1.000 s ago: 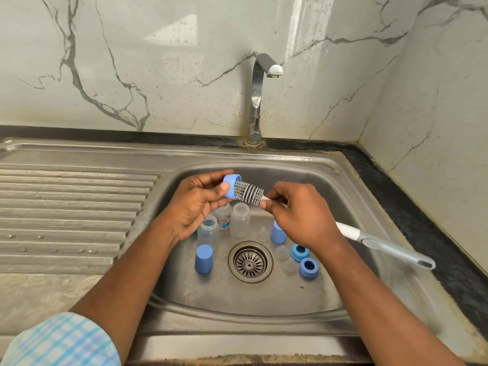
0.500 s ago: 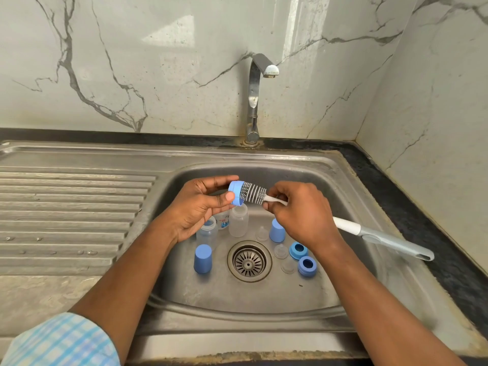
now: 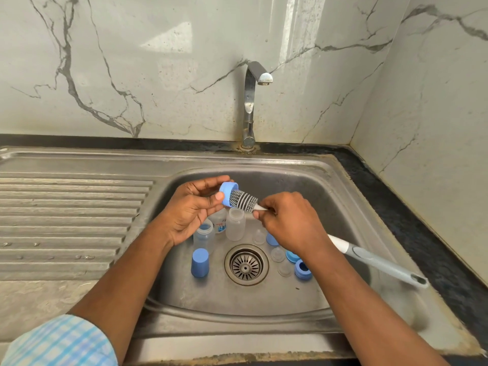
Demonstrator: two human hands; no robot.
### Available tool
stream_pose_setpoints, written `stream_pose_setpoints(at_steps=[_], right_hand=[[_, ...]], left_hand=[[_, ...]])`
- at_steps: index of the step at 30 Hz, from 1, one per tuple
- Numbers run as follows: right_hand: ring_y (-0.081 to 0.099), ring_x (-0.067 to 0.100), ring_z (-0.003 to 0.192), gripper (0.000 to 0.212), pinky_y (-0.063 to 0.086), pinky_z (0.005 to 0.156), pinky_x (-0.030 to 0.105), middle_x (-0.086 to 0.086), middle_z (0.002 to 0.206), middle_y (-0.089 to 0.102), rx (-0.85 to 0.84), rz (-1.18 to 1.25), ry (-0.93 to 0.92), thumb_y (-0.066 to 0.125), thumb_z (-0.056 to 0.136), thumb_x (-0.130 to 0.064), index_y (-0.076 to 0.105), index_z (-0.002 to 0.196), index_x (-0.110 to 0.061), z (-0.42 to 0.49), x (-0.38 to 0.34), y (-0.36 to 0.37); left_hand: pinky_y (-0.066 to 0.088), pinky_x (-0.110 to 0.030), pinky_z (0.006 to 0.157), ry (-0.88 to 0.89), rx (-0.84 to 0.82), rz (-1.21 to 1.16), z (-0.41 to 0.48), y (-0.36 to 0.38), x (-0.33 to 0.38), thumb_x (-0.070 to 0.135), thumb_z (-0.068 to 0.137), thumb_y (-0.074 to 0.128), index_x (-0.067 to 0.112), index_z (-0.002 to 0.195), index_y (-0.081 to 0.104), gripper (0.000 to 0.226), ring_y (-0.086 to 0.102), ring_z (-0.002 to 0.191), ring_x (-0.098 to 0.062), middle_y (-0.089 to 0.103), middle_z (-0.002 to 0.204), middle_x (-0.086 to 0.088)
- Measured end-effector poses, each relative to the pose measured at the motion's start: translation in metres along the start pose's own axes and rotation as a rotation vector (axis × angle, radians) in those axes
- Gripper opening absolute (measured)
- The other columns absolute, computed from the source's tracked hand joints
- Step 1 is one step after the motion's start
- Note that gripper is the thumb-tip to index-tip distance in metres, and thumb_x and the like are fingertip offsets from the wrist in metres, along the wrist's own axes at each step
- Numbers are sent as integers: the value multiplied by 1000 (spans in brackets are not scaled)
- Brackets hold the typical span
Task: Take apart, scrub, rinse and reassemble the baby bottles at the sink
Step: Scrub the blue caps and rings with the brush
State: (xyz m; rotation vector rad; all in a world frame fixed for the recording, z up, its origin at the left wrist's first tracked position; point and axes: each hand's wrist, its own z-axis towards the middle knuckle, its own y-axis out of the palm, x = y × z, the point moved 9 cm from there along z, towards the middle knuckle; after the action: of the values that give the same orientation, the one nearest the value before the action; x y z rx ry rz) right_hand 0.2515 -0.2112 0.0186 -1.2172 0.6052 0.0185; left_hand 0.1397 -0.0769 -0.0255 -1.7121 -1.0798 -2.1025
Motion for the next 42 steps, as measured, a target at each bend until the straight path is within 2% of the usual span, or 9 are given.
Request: stream_pose_setpoints(at_steps=[3, 6, 10, 16, 20, 23, 30, 36, 42], right_hand=[[45, 15, 54, 26, 32, 53, 29, -6, 57, 49, -40, 5, -25, 60, 96, -36, 60, 73, -23, -4, -6, 1], [41, 11, 50, 29, 31, 51, 30, -7, 54, 46, 70, 47, -22, 58, 97, -34, 52, 69, -27, -5, -3, -19], [38, 15, 52, 34, 32, 53, 31, -7, 54, 43, 131, 124, -8, 56, 99, -32, 47, 66, -26, -3, 4, -26], [38, 12, 49, 41, 28, 51, 30, -7, 53, 42, 26, 73, -53, 54, 100, -35, 43, 62, -26, -1, -5, -11], [41, 11, 49, 23, 28, 50, 28, -8, 54, 45, 89, 91, -16, 53, 100, -33, 66, 82, -25, 5, 0, -15], [49, 17, 58, 24, 33, 55, 30, -7, 63, 51, 106, -12, 32, 51, 101, -35, 69, 92, -22, 9, 7, -14], [39, 11, 50, 38, 29, 52, 30, -8, 54, 43, 66, 57, -36, 53, 100, -35, 46, 64, -28, 4, -4, -11], [38, 10, 48, 32, 24, 48, 28, -8, 52, 42, 127, 67, -23, 53, 100, -33, 49, 69, -28, 7, 1, -18], [37, 10, 48, 35, 28, 51, 29, -8, 51, 42, 73, 64, -51, 54, 99, -36, 50, 65, -29, 4, -7, -10]], left_hand=[[60, -27, 78, 46, 183, -43, 3, -20, 4, 1, 90, 56, 7, 112, 66, 25, 72, 92, -16, 76, 99, -5], [61, -32, 81, 25, 304, -44, 5, -33, 1, 15, 101, 51, 8, 115, 65, 21, 72, 92, -20, 74, 99, -7], [61, -34, 77, -47, 220, 47, 5, -14, -14, 30, 88, 61, 11, 112, 66, 30, 73, 93, -26, 74, 98, -11], [59, -28, 82, 20, 187, 161, 1, -5, -7, 15, 66, 76, 11, 108, 70, 43, 73, 96, -19, 76, 102, -6], [59, -26, 79, 33, 144, 171, -2, 6, -5, 15, 66, 76, 11, 103, 72, 38, 73, 93, -17, 77, 100, -7], [59, -29, 82, 50, 128, 152, -3, 9, -4, 15, 67, 76, 11, 105, 72, 39, 73, 98, -22, 75, 105, -11], [58, -31, 89, 71, 240, 126, -2, -5, 2, 21, 69, 76, 13, 105, 73, 37, 71, 101, -21, 76, 104, -7], [58, -28, 83, 84, 141, 174, -5, 8, 2, 15, 67, 76, 15, 106, 72, 39, 72, 96, -18, 76, 104, -6], [55, -37, 95, 97, 210, 211, -4, -2, 5, 17, 76, 76, 14, 108, 73, 33, 70, 106, -23, 75, 107, -6]])
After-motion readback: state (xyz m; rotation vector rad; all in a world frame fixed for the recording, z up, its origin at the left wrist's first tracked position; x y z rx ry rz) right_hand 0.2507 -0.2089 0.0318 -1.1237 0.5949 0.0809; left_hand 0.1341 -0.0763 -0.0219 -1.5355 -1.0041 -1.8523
